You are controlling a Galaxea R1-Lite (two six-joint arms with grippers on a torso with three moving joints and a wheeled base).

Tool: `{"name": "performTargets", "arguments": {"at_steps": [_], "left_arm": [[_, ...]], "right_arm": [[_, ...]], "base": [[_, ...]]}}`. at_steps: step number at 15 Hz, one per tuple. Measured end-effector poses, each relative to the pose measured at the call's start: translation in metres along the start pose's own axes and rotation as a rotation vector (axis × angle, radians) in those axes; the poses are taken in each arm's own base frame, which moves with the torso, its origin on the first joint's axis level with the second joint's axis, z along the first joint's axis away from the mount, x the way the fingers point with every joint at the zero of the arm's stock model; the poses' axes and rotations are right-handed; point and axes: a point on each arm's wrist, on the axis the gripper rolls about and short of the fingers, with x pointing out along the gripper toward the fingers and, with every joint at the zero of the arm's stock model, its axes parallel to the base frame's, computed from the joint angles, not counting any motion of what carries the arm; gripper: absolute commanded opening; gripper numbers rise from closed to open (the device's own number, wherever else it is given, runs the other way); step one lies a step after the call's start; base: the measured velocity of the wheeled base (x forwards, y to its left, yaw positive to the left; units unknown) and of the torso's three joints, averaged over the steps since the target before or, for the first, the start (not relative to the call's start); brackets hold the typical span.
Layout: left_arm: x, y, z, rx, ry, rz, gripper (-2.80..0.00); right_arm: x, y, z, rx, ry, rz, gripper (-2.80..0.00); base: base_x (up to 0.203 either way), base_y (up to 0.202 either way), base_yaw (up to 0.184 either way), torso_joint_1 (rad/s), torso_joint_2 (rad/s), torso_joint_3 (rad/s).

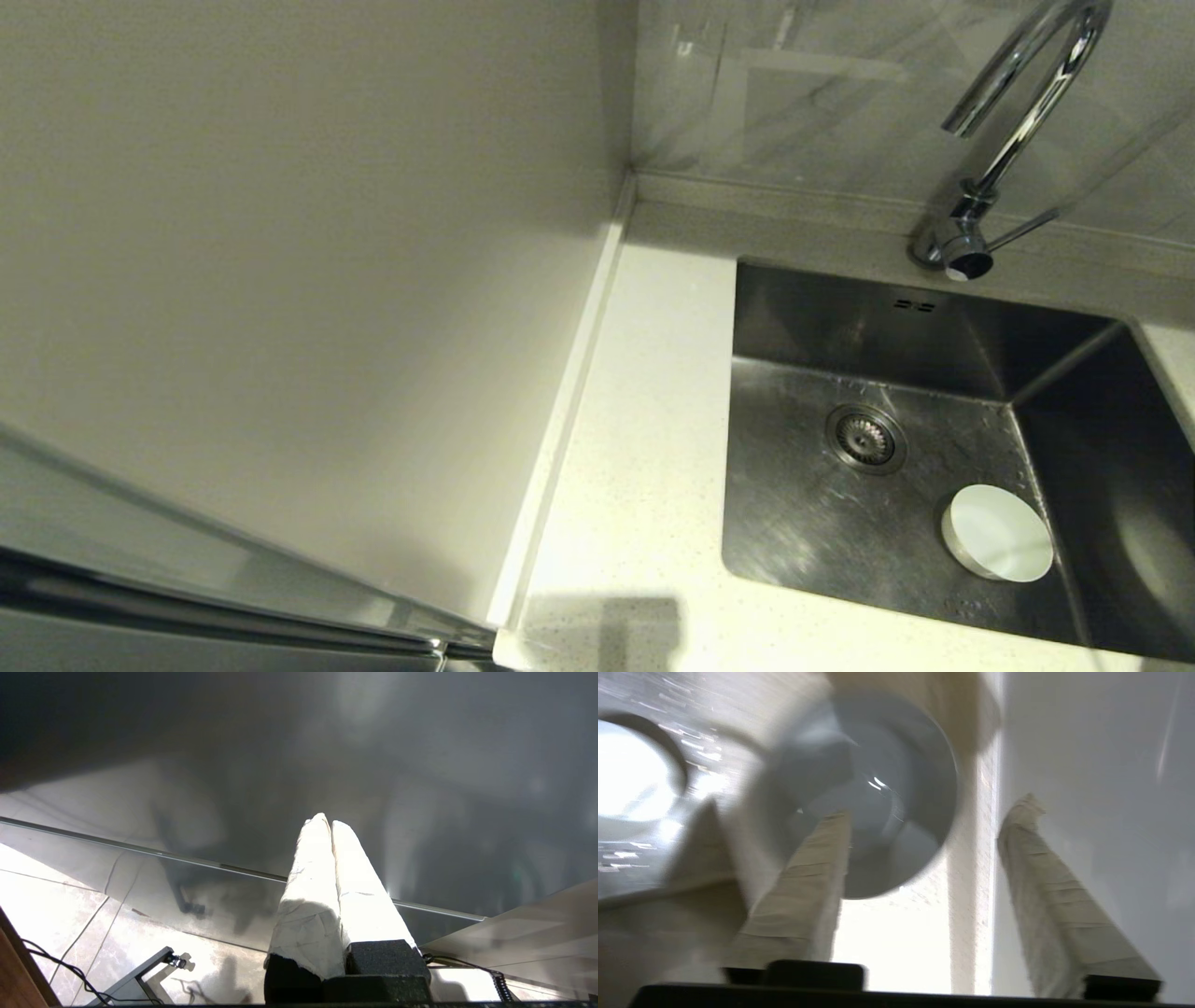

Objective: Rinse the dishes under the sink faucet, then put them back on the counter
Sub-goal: Put a bowl back to the table from the sink

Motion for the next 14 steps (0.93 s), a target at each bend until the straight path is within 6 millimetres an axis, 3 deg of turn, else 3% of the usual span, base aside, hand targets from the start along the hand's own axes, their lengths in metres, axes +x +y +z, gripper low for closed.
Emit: {"name": "performTargets", "arguments": {"at_steps": [3,7,10,14], "left_arm": [[0.0,0.0,0.0,0.0,0.0,0.0,-2.8],[0.0,0.0,0.0,0.0,0.0,0.0,-2.8],[0.0,0.0,0.0,0.0,0.0,0.0,-2.8],[0.0,0.0,0.0,0.0,0.0,0.0,-2.8]], "right_arm": [[-0.026,0.042,0.022,-0.1,-0.123,0.143,0.0],[-0.047,0.131,0.049,-0.306,-0.214,0.324,0.0],[-0.038,0.192,0.044,-0.374,-0.113,0.335,0.0],[-0.017,0.238,0.027,-0.417,0.034,0.266,0.0]], "base": [[0.0,0.0,0.0,0.0,0.0,0.0],[0.0,0.0,0.0,0.0,0.0,0.0],[0.0,0.0,0.0,0.0,0.0,0.0],[0.0,0.0,0.0,0.0,0.0,0.0]]}}
